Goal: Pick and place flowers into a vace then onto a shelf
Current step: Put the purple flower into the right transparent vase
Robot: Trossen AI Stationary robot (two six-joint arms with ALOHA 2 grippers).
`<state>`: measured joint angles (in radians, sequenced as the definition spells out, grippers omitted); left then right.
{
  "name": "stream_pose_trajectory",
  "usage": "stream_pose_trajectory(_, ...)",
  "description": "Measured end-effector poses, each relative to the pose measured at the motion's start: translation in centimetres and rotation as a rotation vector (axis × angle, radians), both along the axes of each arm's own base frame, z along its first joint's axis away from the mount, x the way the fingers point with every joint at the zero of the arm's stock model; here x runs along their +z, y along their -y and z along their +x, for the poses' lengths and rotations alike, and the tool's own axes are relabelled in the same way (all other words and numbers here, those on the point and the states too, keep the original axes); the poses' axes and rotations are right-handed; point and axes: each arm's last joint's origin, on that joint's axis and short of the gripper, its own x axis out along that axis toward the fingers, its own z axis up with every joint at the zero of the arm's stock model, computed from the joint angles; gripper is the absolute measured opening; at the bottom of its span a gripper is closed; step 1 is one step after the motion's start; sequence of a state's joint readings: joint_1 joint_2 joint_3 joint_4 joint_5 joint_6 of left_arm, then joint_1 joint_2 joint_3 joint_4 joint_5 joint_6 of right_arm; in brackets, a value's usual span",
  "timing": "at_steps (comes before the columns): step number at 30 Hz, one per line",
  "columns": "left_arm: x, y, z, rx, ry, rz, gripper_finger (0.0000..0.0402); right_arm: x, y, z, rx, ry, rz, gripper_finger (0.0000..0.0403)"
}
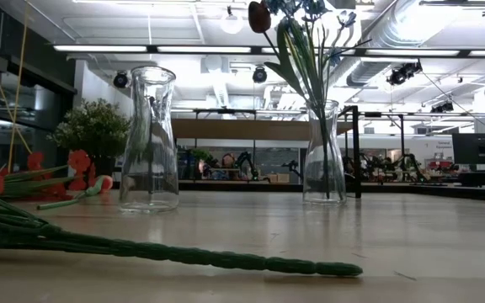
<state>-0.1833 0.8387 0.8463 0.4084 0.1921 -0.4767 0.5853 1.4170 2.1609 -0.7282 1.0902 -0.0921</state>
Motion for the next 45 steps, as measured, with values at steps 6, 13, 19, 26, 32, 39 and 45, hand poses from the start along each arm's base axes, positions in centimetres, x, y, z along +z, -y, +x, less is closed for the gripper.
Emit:
stream_pose_trajectory(6, 0.0, 0.0, 0.0, 0.001, -0.001, -0.001, 0.0278, -1.4, 1.0, -2.6, -0.053, -0.046, 0.104, 0.0003)
stream_pose_trajectory(13, 0.0, 0.0, 0.0, 0.003, -0.001, -0.001, 0.0278, -3.3, 1.8, -4.5, -0.125, -0.087, 0.169, 0.0003)
stream_pose_trajectory(19, 0.0, 0.0, 0.0, 0.002, -0.001, -0.002, 0.0276, -4.5, 2.0, -5.3, -0.144, -0.121, 0.207, 0.0003)
stream_pose_trajectory(26, 0.0, 0.0, 0.0, 0.002, -0.001, -0.002, 0.0277, -6.5, 2.2, -5.7, -0.143, -0.169, 0.217, 0.0003)
stream_pose_trajectory(32, 0.0, 0.0, 0.0, 0.002, -0.001, -0.002, 0.0278, -9.6, 3.0, -6.6, -0.159, -0.172, 0.237, 0.0003)
stream_pose_trajectory(39, 0.0, -0.1, 0.0, 0.023, -0.003, -0.011, 0.0278, -14.3, 3.8, -7.6, -0.144, -0.103, 0.298, 0.0003)
stream_pose_trajectory(45, -0.2, -0.1, 0.1, 0.040, -0.027, -0.013, 0.0278, -18.4, 4.2, -8.0, -0.146, 0.004, 0.330, 0.0003)
